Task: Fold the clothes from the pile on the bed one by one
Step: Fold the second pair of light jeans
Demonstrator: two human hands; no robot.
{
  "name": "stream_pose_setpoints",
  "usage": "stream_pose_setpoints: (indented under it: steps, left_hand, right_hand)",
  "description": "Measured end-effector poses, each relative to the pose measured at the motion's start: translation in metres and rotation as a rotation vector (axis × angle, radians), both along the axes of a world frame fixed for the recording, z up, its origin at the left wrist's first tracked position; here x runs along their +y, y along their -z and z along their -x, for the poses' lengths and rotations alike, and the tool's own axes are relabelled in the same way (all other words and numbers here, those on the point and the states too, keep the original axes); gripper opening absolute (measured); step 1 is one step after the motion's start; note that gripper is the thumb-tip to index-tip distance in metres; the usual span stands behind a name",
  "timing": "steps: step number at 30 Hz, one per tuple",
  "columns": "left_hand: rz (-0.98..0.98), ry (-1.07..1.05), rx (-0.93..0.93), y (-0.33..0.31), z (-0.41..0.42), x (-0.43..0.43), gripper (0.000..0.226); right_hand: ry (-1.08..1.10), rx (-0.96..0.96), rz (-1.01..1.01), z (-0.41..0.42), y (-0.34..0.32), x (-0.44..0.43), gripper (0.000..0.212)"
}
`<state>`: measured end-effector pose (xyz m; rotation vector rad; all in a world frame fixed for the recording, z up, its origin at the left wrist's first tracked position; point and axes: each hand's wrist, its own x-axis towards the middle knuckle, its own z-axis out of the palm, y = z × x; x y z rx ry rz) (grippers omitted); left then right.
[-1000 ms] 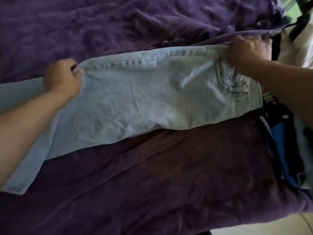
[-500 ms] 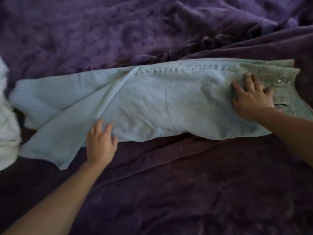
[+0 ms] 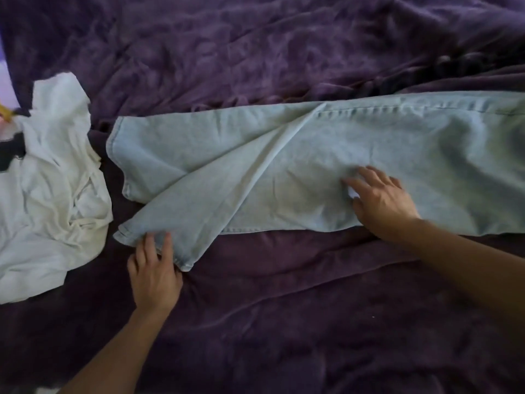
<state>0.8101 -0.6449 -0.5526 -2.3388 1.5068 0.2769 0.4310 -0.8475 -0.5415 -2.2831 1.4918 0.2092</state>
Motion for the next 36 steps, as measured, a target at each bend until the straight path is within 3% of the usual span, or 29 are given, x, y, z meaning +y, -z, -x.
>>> stream_pose_setpoints:
  steps: [4,7,9,12,14,16,18,22,29,30,32,36]
  left_hand:
    - [0.029,0.167,-0.009,0.014,-0.06,-0.017,0.081]
    - [0.083,0.308,0.047,0.011,-0.092,-0.028,0.052]
    - [0.161,0.265,0.176,0.003,-0.107,-0.041,0.032]
    - [0.434,0.103,0.475,-0.02,-0.128,-0.074,0.004]
    - [0.59,-0.048,0.648,-0.033,-0.148,-0.103,0.014]
    - [0.664,-0.269,0.698,-0.035,-0.17,-0.136,0.032]
    - [0.616,-0.517,0.7,-0.024,-0.185,-0.159,0.042]
    - [0.515,-1.04,0.945,0.013,-0.197,-0.163,0.029]
    - [0.34,-1.003,1.301,0.03,-0.185,-0.154,0.077]
    - [0.308,-0.987,1.352,0.029,-0.181,-0.155,0.077]
    - [0.339,-0.939,1.366,0.02,-0.173,-0.158,0.056]
    - [0.595,-0.717,1.345,-0.045,-0.148,-0.168,0.029]
  right_hand:
    - [-0.082,0.02,-0.034,-0.109,0.018,-0.005,0.052]
    - [-0.017,0.045,-0.104,-0.182,0.031,-0.005,0.06]
    - [0.065,0.022,-0.121,-0.209,0.032,-0.001,0.065]
    - [0.113,-0.049,-0.102,-0.217,0.025,-0.005,0.069]
    - [0.137,-0.067,-0.094,-0.22,0.018,-0.016,0.073]
    - [0.158,-0.104,-0.062,-0.23,0.012,-0.031,0.073]
    - [0.174,-0.148,-0.045,-0.247,0.007,-0.043,0.073]
    - [0.161,-0.146,-0.052,-0.272,0.011,-0.038,0.073]
    - [-0.007,0.159,-0.135,-0.279,0.049,-0.023,0.069]
    - [-0.015,0.179,-0.142,-0.28,0.051,-0.026,0.07]
    - [-0.045,0.191,-0.178,-0.278,0.048,-0.031,0.073]
    - [-0.003,0.01,-0.221,-0.255,0.025,-0.035,0.07]
